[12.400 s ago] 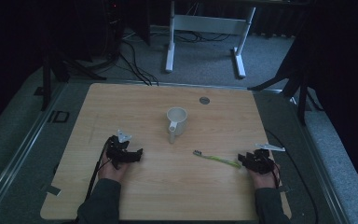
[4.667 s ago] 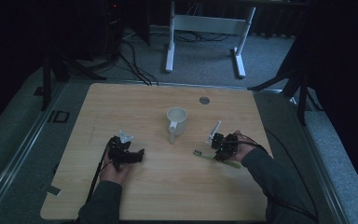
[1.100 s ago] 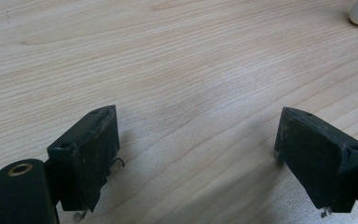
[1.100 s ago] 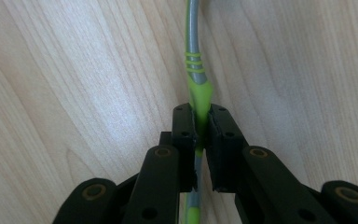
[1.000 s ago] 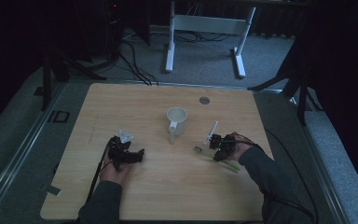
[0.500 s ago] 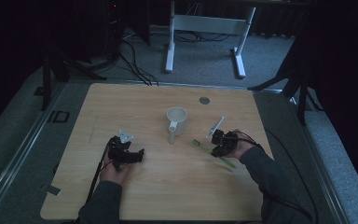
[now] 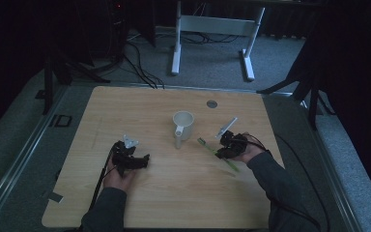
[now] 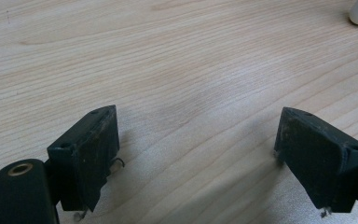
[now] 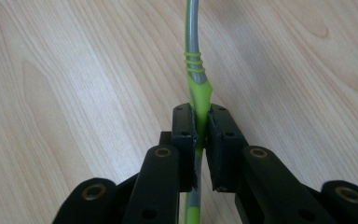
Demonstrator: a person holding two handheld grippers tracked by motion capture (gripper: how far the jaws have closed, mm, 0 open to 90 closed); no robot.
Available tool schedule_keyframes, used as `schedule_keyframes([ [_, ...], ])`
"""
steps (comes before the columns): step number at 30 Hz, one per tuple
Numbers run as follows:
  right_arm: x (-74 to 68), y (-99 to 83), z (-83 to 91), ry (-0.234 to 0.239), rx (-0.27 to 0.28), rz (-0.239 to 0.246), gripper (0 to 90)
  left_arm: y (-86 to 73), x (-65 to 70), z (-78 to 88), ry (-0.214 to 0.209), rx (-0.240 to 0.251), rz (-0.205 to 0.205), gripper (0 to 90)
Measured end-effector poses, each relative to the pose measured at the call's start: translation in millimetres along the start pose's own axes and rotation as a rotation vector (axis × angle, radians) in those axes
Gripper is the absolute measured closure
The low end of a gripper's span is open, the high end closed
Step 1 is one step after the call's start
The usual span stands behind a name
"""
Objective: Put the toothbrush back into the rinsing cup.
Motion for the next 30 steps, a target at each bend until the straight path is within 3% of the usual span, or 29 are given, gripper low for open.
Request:
schedule_keyframes([
  [22, 1.6, 14.6, 7.7, -0.016, 0.191, -0.060, 82.2, 0.0, 0.0, 0.0, 0.000, 0.000, 0.000, 14.3],
  [30, 1.5, 17.9, 9.1, -0.028, 0.233, -0.067, 82.2, 0.0, 0.0, 0.0, 0.000, 0.000, 0.000, 14.2],
])
Point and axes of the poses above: each handheld gripper's, and its own axes: z roughly backward along the jaws, y roughly out of its top, x roughly to its right, the point moved 5 cm from there along -z, roughly forward along the jaws, and after that the axes turned 8 degrees about x, right-handed, at the moved point
